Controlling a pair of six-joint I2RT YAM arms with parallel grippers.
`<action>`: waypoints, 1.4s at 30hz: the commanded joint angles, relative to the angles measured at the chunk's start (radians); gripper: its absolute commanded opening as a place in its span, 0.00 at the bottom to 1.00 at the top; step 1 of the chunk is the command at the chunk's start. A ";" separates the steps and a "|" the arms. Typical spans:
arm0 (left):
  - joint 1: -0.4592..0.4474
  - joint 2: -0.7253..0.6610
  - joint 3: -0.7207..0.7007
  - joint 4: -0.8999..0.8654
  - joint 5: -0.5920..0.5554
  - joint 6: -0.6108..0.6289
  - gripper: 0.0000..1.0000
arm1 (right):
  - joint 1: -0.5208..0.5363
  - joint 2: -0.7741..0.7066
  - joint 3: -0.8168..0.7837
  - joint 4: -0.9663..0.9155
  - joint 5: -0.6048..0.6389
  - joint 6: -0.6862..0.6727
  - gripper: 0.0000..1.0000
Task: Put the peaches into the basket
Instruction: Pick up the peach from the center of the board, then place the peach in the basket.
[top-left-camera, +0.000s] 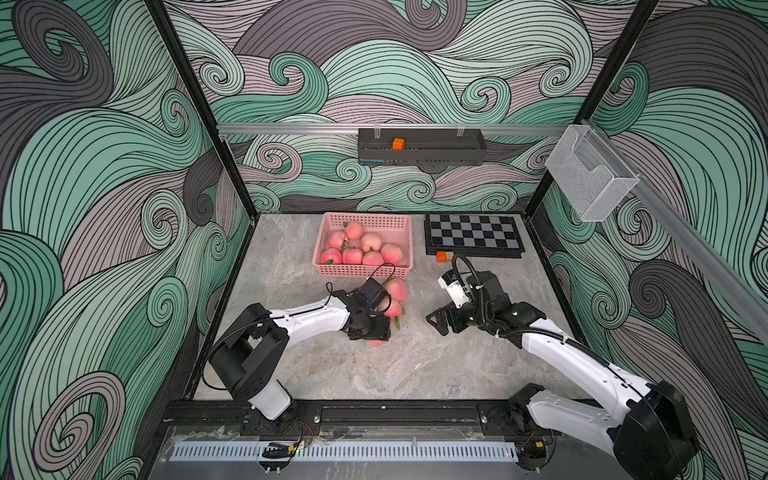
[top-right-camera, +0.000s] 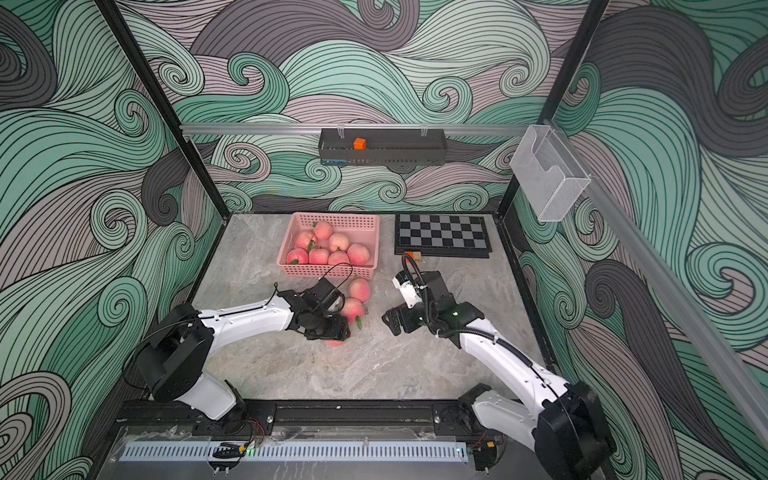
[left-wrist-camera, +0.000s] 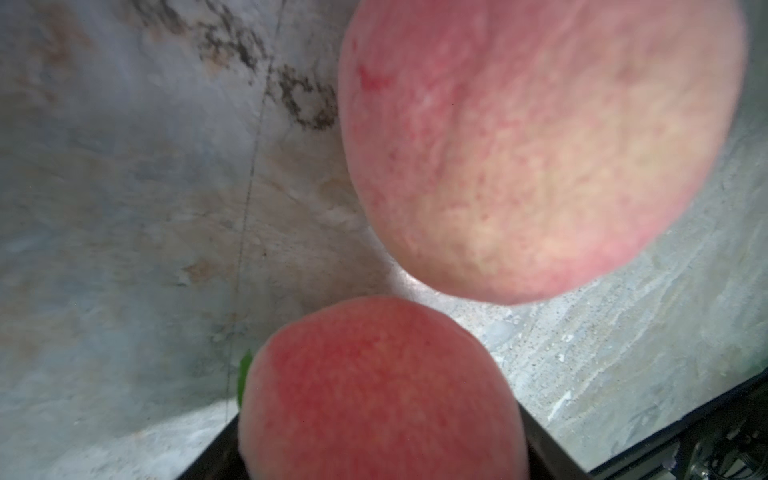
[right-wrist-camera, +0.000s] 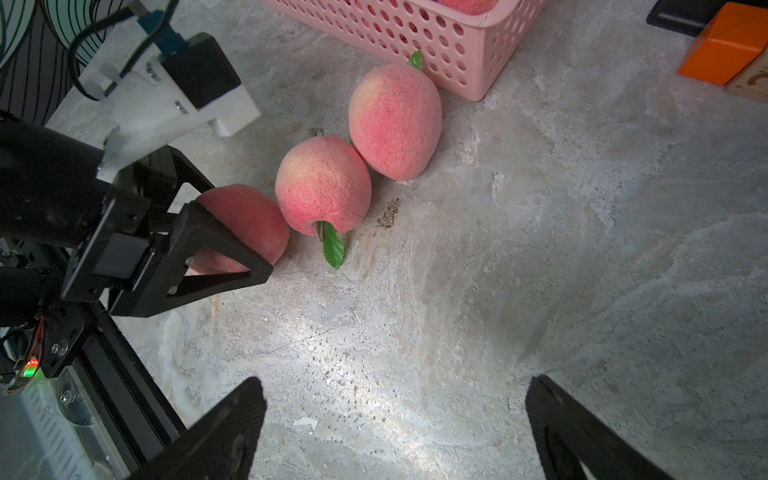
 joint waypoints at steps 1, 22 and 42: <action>-0.006 -0.059 0.081 -0.093 -0.057 0.039 0.57 | -0.008 -0.009 0.002 0.015 -0.024 -0.011 0.99; 0.205 0.297 0.825 -0.239 -0.157 0.350 0.58 | -0.039 0.083 0.122 0.015 -0.043 -0.029 0.99; 0.298 0.844 1.449 -0.135 -0.050 0.444 0.58 | -0.041 0.162 0.163 0.042 -0.064 -0.014 0.99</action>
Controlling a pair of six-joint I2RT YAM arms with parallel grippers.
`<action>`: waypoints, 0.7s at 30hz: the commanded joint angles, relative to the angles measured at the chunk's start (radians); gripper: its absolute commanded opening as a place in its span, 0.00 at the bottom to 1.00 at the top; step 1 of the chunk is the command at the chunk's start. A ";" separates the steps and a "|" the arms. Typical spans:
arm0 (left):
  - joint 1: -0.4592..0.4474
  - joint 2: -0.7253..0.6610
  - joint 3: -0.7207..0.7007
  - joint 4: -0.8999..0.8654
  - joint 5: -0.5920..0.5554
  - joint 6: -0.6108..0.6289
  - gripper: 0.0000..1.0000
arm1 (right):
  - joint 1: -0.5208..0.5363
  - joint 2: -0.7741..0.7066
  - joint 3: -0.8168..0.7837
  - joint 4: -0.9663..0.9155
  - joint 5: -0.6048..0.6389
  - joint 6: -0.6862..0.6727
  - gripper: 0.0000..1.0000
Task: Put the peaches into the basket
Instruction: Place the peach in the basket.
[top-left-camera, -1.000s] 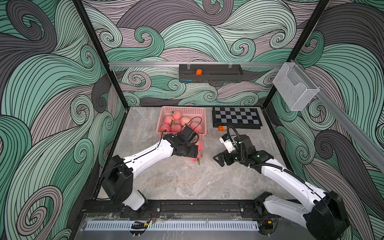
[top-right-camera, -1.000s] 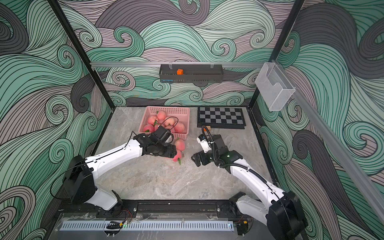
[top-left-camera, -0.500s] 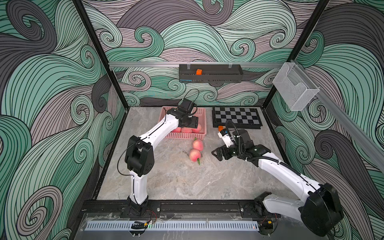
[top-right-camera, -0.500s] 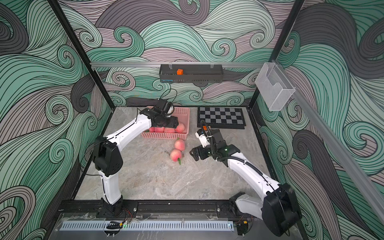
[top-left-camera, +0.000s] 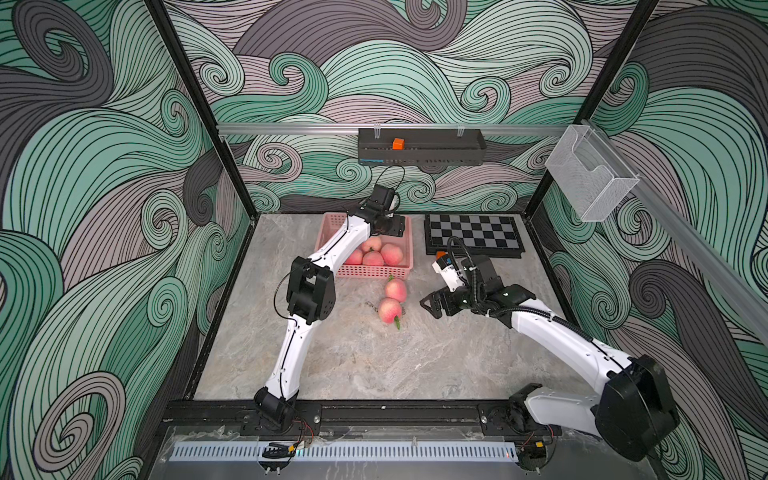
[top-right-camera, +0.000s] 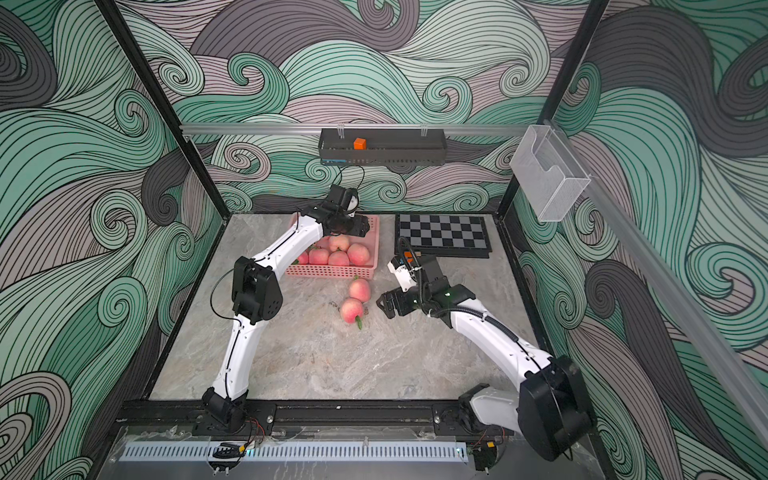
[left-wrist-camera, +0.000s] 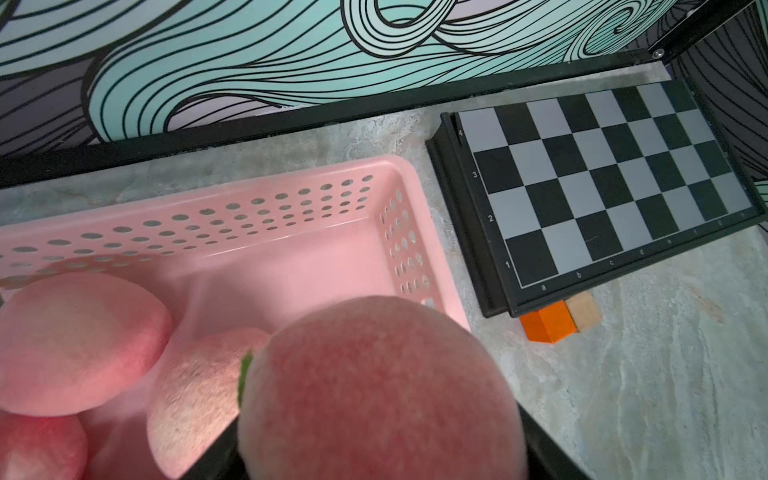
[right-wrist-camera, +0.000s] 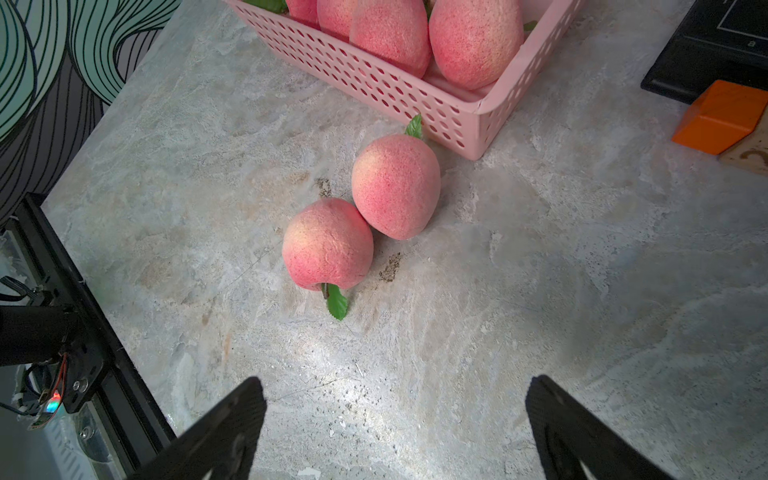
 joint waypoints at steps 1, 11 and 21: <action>0.017 0.047 0.055 0.042 0.041 0.023 0.58 | -0.005 0.005 0.018 0.014 -0.017 -0.002 0.99; 0.025 0.151 0.136 0.074 -0.001 0.076 0.60 | -0.005 0.004 0.001 0.022 -0.014 0.011 0.99; 0.025 0.232 0.220 0.053 -0.017 0.097 0.62 | -0.005 -0.019 -0.017 0.020 -0.008 0.020 0.99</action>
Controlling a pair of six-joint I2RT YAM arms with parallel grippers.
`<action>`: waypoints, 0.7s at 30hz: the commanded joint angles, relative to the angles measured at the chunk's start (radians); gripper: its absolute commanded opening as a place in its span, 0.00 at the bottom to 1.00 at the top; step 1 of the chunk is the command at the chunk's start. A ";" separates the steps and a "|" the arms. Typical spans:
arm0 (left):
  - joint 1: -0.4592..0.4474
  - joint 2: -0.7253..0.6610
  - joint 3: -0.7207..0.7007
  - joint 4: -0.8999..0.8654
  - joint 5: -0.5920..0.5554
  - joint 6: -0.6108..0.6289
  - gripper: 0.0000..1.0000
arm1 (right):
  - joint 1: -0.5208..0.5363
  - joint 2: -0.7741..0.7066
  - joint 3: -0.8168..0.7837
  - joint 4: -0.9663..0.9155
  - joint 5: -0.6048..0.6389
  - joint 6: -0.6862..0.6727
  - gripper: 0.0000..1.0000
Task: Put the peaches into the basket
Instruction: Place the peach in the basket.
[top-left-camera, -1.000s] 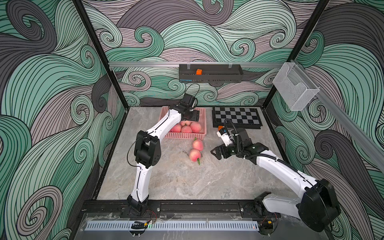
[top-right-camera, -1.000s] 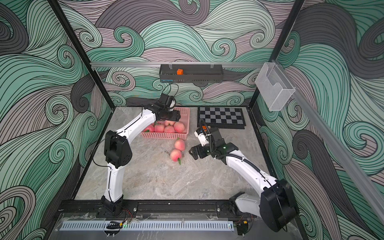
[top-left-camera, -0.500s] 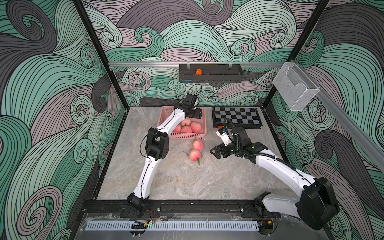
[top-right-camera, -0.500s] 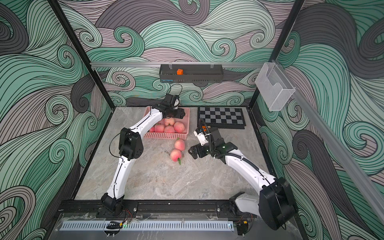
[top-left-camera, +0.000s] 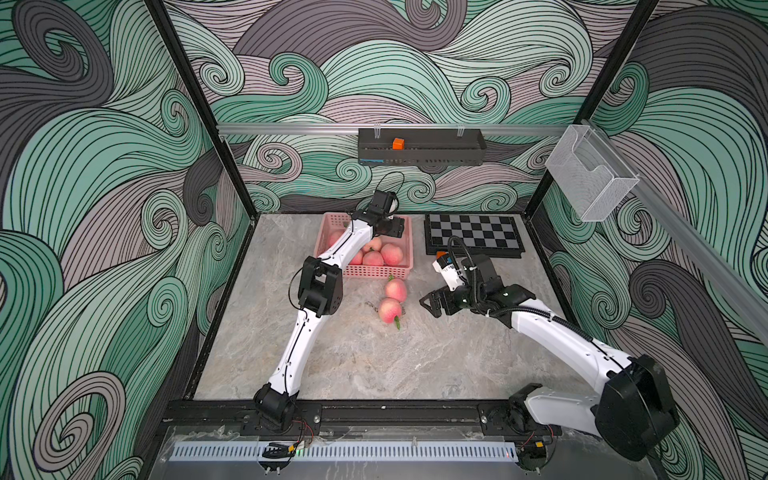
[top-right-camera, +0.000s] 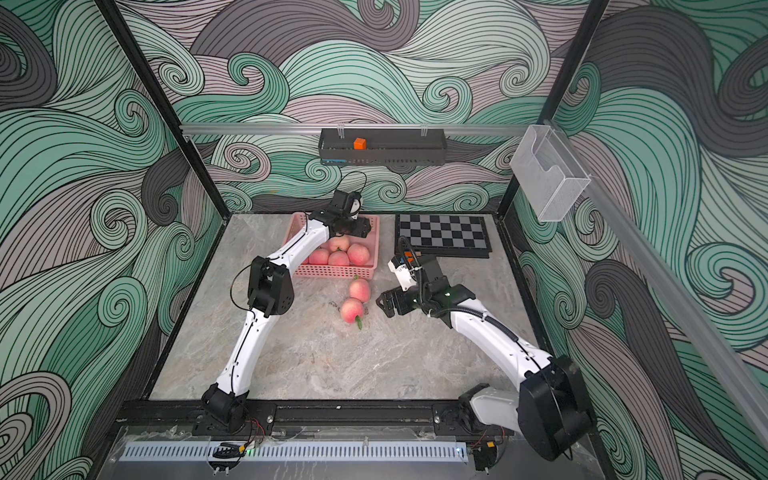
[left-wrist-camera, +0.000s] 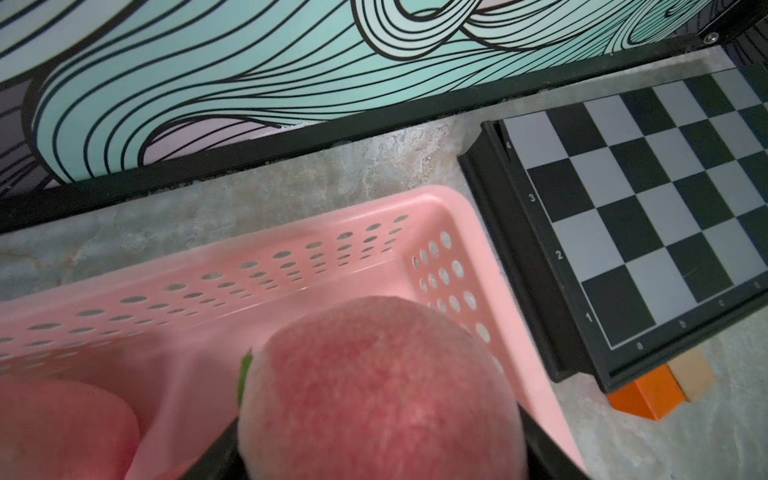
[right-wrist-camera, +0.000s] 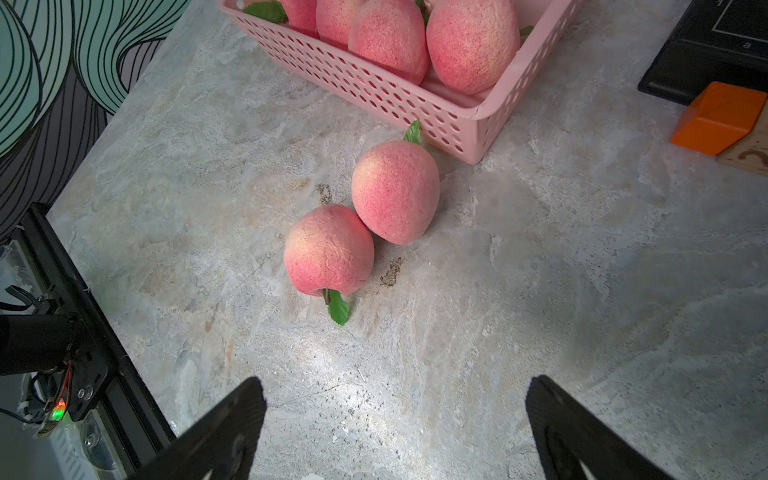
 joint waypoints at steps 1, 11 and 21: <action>0.005 0.027 0.040 -0.010 -0.016 0.023 0.62 | -0.005 -0.017 -0.014 0.011 -0.008 0.000 0.99; 0.004 0.027 0.013 -0.014 -0.025 0.014 0.65 | -0.006 -0.029 -0.017 0.009 -0.005 -0.006 0.99; 0.005 0.022 -0.019 0.004 -0.022 0.000 0.71 | -0.019 -0.058 -0.036 0.006 -0.004 -0.009 0.99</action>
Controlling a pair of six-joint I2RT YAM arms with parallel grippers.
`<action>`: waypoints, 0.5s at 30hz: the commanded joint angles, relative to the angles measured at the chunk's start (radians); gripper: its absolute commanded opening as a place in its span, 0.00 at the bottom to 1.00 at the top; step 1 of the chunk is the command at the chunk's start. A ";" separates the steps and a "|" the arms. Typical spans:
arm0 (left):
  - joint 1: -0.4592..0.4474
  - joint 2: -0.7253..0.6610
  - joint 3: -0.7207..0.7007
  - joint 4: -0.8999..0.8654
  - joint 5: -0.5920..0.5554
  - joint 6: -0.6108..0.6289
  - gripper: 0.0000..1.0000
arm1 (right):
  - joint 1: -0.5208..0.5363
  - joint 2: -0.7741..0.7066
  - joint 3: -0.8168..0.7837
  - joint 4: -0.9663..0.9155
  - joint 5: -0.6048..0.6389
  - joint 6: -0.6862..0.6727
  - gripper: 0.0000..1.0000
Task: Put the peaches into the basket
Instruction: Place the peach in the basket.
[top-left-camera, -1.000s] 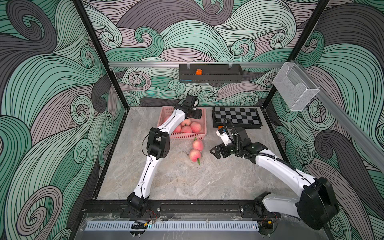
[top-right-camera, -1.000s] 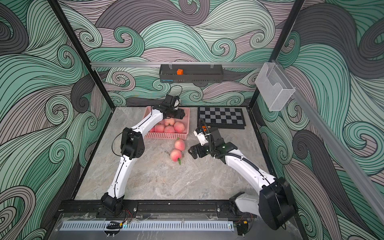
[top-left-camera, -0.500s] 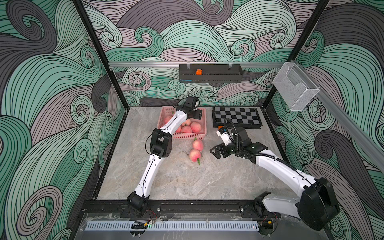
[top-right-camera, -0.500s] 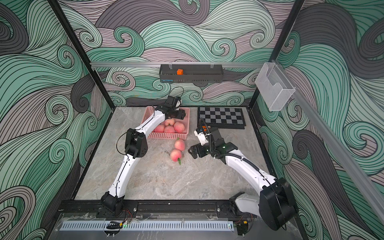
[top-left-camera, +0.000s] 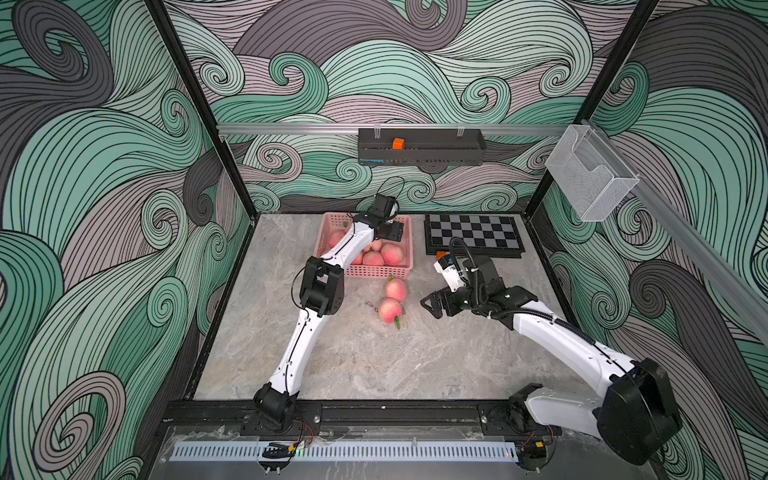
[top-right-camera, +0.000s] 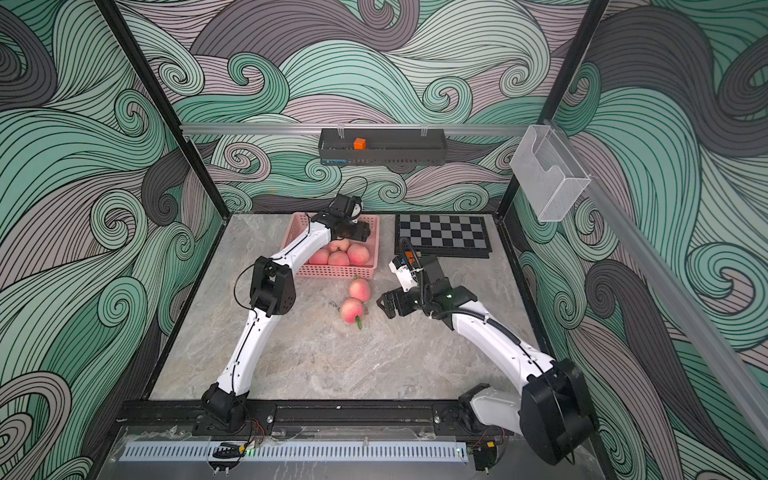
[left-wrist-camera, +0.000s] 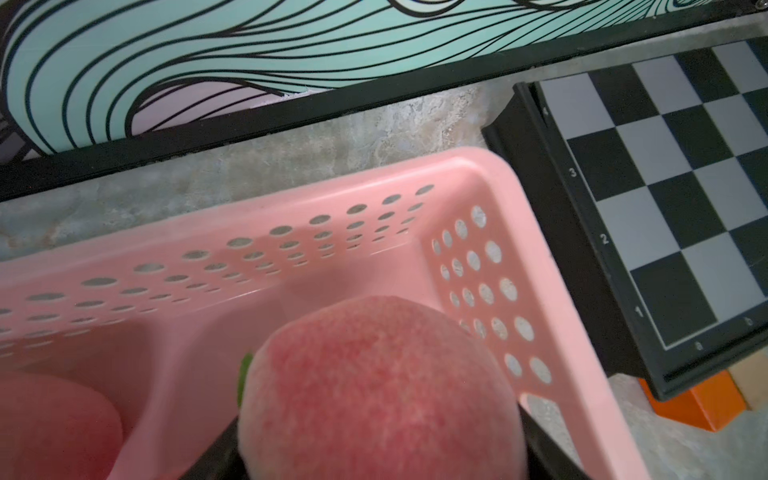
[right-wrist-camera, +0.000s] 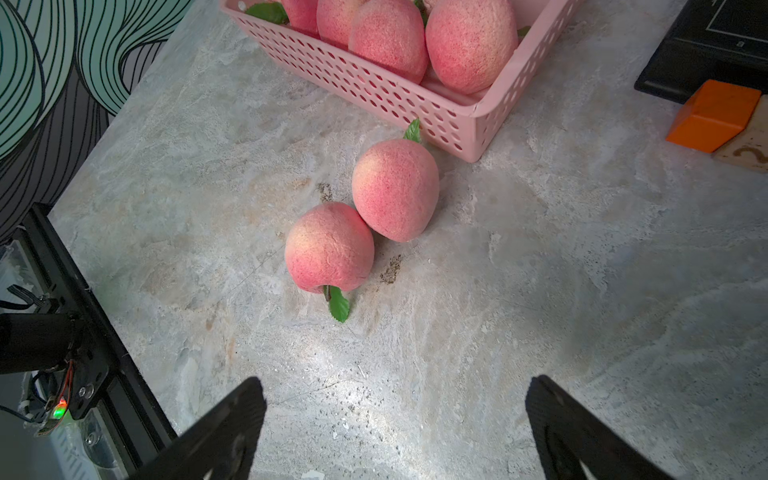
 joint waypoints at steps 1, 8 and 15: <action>0.005 0.004 0.004 0.006 -0.004 0.000 0.70 | -0.016 -0.034 -0.018 0.004 -0.004 -0.009 0.99; 0.005 0.006 0.004 0.004 -0.007 0.005 0.72 | -0.033 -0.048 -0.019 -0.002 -0.008 -0.017 0.99; 0.005 0.016 0.007 0.002 -0.007 0.011 0.75 | -0.043 -0.060 -0.018 -0.006 -0.011 -0.020 0.99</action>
